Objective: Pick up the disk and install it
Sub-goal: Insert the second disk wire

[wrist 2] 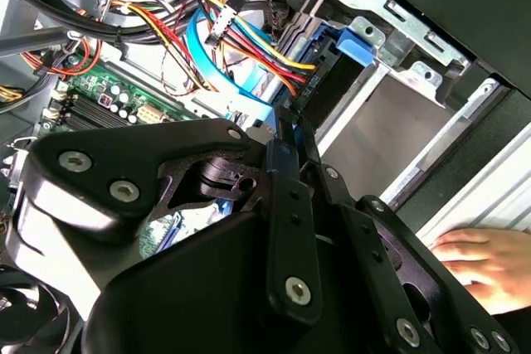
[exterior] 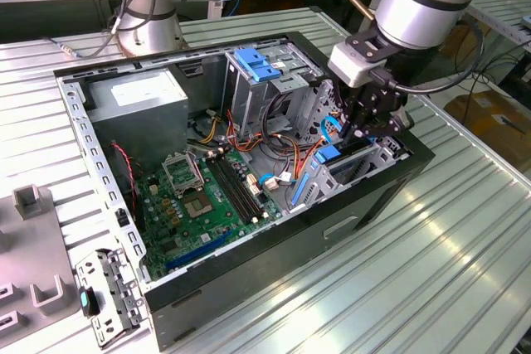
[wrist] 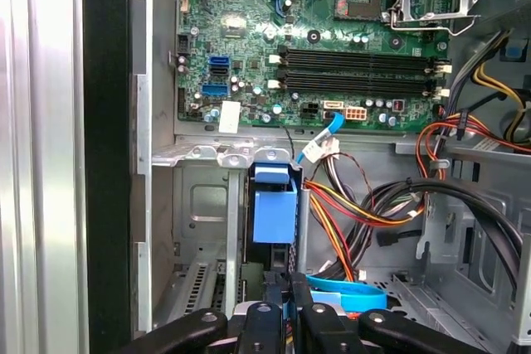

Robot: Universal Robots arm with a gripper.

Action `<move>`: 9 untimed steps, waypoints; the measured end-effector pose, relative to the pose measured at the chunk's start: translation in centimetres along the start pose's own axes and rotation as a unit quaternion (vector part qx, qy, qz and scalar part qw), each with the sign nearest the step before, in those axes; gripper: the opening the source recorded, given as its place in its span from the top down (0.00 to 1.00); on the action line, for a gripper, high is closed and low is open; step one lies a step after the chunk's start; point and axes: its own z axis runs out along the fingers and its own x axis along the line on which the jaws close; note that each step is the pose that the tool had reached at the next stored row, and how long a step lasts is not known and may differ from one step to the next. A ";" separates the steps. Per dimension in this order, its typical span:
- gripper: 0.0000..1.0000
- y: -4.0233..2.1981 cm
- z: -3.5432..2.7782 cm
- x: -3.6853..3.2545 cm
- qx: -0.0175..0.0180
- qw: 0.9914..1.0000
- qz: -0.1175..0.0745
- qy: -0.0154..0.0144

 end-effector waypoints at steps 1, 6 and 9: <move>0.84 -0.01 0.05 0.00 0.000 1.000 0.000 -0.001; 0.84 -0.07 0.28 0.02 0.000 1.000 0.000 -0.002; 0.84 -0.07 0.32 0.02 0.000 1.000 0.000 -0.003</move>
